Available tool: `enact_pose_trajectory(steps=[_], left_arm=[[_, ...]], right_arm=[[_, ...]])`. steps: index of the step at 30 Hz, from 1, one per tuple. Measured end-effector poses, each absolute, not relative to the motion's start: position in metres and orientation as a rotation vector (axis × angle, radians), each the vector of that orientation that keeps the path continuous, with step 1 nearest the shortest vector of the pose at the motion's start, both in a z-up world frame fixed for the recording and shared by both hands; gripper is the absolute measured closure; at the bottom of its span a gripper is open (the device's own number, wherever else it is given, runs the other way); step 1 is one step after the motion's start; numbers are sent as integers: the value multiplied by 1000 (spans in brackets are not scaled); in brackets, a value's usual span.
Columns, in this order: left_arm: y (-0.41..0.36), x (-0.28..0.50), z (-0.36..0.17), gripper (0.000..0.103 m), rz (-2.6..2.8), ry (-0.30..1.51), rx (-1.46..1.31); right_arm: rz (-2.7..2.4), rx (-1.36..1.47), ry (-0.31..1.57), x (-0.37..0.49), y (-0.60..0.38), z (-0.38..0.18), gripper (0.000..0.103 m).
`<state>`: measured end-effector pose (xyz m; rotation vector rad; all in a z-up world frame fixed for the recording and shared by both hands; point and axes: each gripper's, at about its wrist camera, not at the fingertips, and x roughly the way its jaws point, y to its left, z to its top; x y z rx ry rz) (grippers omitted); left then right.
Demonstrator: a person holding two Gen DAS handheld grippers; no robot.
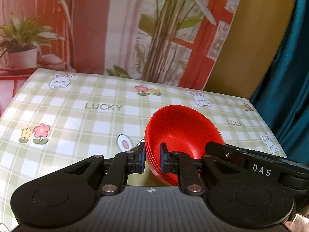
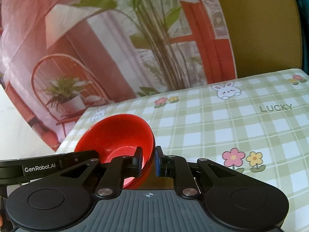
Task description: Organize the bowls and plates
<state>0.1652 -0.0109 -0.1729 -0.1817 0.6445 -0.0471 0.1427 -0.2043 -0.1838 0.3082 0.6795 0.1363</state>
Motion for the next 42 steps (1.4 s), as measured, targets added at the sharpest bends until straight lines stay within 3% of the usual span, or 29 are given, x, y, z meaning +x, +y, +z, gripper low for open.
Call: enact_pose_trajectory(steps=[19, 42], left_arm=[[4, 148, -207, 87, 17, 697, -259], [-3, 148, -212, 86, 53, 704, -240]], right_arm=[[152, 246, 758, 145, -185, -198, 89], [149, 252, 792, 148, -189, -205, 87]])
